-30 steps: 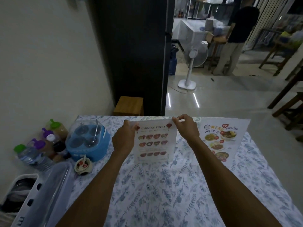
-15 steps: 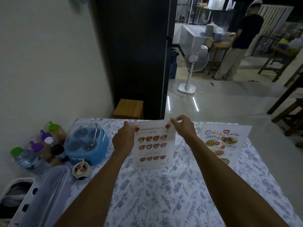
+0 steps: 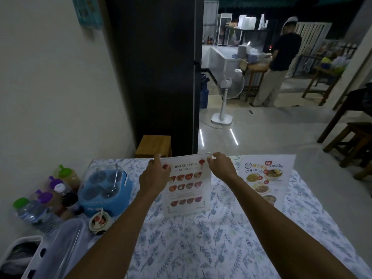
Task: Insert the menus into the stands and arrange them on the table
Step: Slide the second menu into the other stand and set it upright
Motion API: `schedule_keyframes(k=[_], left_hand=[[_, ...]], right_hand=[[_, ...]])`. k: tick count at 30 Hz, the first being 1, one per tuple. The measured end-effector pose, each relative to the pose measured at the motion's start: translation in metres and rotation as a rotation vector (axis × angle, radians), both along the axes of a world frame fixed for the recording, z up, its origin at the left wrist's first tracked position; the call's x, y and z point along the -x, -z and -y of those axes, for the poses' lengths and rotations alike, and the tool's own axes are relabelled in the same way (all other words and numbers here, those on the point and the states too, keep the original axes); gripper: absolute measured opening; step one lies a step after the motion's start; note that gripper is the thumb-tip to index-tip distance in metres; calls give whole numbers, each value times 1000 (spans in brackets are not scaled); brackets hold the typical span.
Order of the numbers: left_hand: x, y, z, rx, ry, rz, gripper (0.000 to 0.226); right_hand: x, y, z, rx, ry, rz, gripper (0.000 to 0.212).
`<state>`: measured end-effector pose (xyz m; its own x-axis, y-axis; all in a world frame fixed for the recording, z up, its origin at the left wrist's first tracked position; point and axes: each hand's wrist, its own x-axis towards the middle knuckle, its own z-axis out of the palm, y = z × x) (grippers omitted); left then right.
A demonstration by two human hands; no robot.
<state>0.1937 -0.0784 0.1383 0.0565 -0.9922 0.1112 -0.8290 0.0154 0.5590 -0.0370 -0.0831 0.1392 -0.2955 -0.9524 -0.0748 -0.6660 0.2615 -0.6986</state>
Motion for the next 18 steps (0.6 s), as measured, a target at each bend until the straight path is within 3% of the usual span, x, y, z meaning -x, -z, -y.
schedule_keyframes(k=[8, 12, 18], left_hand=[[8, -10, -19, 119, 19, 9, 52], [14, -6, -28, 100, 47, 2, 52], [41, 6, -43, 74, 128, 2, 44]], right_hand=[[2, 4, -23, -14, -49, -100, 36], [6, 11, -38, -4, -73, -135, 50], [29, 19, -66, -9, -62, -159, 50]])
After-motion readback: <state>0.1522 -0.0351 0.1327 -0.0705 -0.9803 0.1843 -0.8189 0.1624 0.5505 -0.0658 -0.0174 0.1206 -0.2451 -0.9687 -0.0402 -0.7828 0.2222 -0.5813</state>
